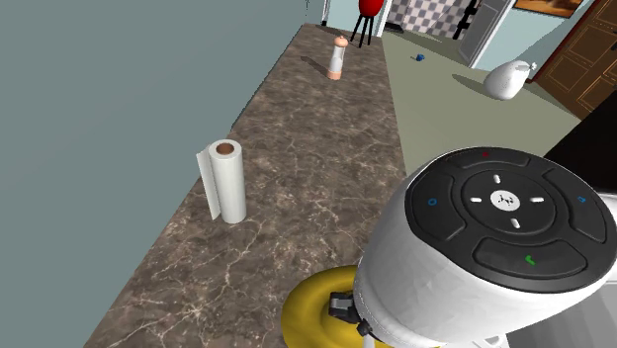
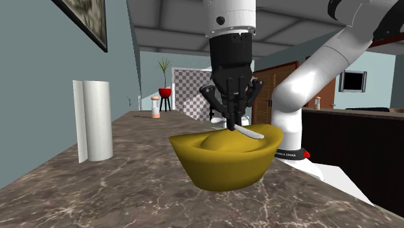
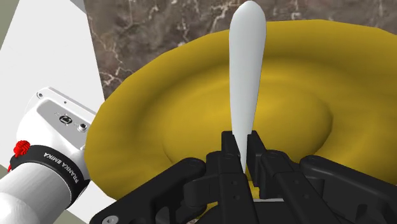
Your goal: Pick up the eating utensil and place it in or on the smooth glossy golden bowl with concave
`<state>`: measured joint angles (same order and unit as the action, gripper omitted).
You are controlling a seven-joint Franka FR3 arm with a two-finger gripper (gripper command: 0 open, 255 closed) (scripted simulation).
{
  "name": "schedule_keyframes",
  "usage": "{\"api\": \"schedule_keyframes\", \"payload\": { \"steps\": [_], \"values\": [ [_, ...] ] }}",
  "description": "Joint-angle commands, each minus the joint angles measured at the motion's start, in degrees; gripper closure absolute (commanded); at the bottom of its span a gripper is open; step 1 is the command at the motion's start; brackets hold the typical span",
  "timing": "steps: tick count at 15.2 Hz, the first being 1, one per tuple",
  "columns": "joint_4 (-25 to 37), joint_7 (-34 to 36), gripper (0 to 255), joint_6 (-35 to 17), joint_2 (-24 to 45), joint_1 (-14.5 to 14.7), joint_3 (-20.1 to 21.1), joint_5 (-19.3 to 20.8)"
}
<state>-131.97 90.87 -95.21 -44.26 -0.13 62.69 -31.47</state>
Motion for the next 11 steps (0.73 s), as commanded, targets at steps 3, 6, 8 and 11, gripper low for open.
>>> {"api": "schedule_keyframes", "payload": {
  "steps": [3, 6, 8, 11],
  "values": [
    [-0.25, -0.06, 255, -0.28, 0.00, -0.02, 0.14, -0.09],
    [-0.25, -0.06, 255, -0.28, 0.00, -0.02, 0.14, -0.09],
    [-0.25, -0.06, 0, -0.28, 0.00, -0.02, 0.13, -0.09],
    [-0.25, -0.06, 0, -0.29, 0.00, -0.02, 0.13, -0.09]
  ]
}}
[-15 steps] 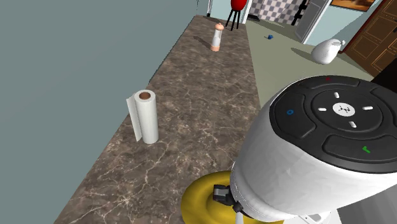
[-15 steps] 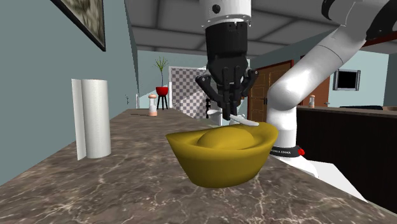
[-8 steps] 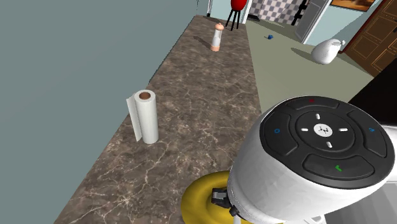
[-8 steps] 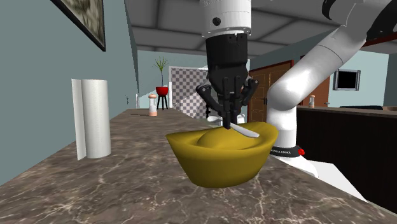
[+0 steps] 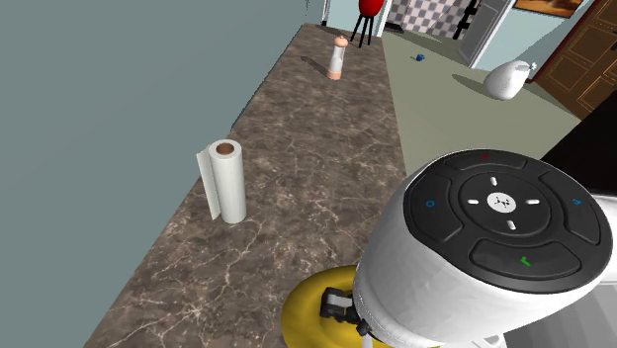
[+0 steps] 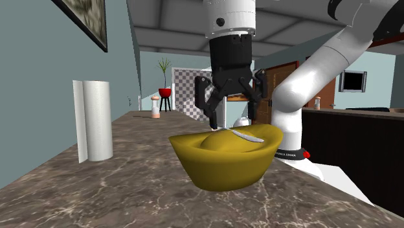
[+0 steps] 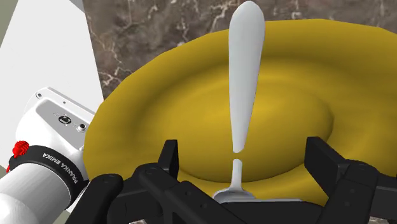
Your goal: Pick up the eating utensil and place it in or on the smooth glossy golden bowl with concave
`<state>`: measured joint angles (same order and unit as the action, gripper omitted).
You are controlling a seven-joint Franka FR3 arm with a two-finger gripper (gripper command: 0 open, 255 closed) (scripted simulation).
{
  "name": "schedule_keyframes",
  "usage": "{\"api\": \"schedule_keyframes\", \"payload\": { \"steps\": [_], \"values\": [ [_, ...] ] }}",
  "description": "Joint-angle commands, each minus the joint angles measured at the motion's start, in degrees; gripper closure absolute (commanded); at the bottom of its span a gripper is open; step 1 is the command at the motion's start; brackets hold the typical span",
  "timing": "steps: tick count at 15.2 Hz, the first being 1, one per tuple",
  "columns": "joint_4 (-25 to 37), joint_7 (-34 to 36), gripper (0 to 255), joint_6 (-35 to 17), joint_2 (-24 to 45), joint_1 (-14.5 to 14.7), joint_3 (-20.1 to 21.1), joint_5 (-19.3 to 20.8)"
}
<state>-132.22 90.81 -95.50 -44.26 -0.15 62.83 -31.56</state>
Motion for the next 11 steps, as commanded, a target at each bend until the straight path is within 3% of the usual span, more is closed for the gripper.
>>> {"api": "schedule_keyframes", "payload": {
  "steps": [1, 5, 11],
  "values": [
    [0.00, 0.00, 0, 0.00, 0.00, 0.00, 0.00, 0.00],
    [7.13, 1.11, 0, 6.18, 1.17, -1.10, -2.50, 2.63],
    [7.12, 1.11, 0, 6.18, 1.18, -1.10, -2.50, 2.64]
  ]
}}
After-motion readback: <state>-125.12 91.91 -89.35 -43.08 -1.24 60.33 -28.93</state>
